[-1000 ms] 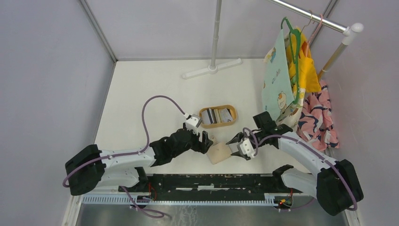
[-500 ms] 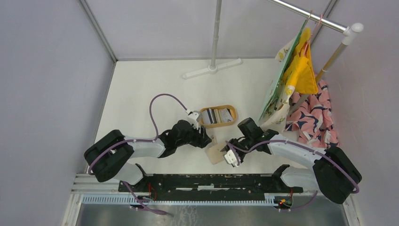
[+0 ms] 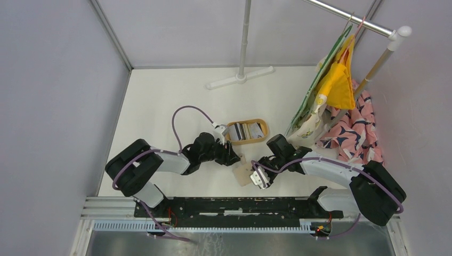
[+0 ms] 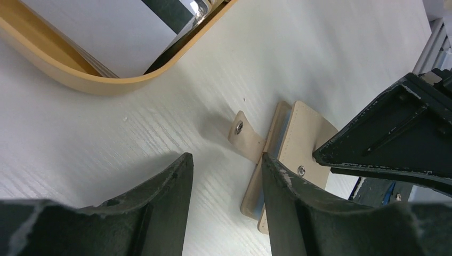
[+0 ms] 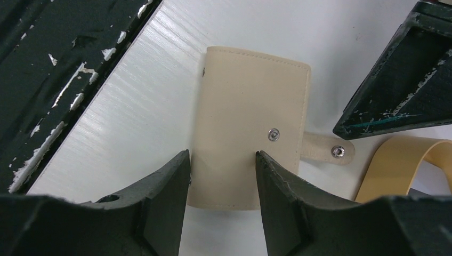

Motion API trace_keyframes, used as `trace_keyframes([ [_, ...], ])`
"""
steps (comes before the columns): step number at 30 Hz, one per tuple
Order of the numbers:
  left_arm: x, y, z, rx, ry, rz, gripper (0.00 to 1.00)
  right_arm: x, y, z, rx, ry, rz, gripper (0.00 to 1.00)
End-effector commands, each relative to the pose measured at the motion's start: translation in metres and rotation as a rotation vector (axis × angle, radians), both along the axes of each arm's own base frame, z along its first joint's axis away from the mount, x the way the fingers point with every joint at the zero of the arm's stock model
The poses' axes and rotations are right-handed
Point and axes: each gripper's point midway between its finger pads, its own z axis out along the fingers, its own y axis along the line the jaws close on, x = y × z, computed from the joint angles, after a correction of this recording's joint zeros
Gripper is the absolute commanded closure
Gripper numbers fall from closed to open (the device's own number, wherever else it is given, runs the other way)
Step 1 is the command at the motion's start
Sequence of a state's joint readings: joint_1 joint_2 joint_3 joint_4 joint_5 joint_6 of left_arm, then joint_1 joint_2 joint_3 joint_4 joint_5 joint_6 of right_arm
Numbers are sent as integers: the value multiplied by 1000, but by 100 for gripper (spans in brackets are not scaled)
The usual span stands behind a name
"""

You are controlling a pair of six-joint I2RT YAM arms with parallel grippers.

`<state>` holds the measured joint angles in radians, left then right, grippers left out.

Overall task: Put the credit cards into the card holder
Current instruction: Close the card holder at the center of the board.

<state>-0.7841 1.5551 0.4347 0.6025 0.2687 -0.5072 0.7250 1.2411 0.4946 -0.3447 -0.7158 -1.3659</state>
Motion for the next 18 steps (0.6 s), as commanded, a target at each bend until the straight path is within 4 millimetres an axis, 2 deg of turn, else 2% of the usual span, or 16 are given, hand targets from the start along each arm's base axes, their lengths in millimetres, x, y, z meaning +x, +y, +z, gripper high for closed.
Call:
trace_keyframes([
  [1, 8, -14, 16, -86, -50, -75, 45, 6, 0, -2, -16, -32, -10, 46],
  [12, 9, -23, 12, -155, -2, -139, 61, 11, -6, -6, -51, -58, -20, 49],
  [18, 9, -16, 14, -183, 12, -133, 62, 12, -6, -6, -55, -59, -23, 49],
])
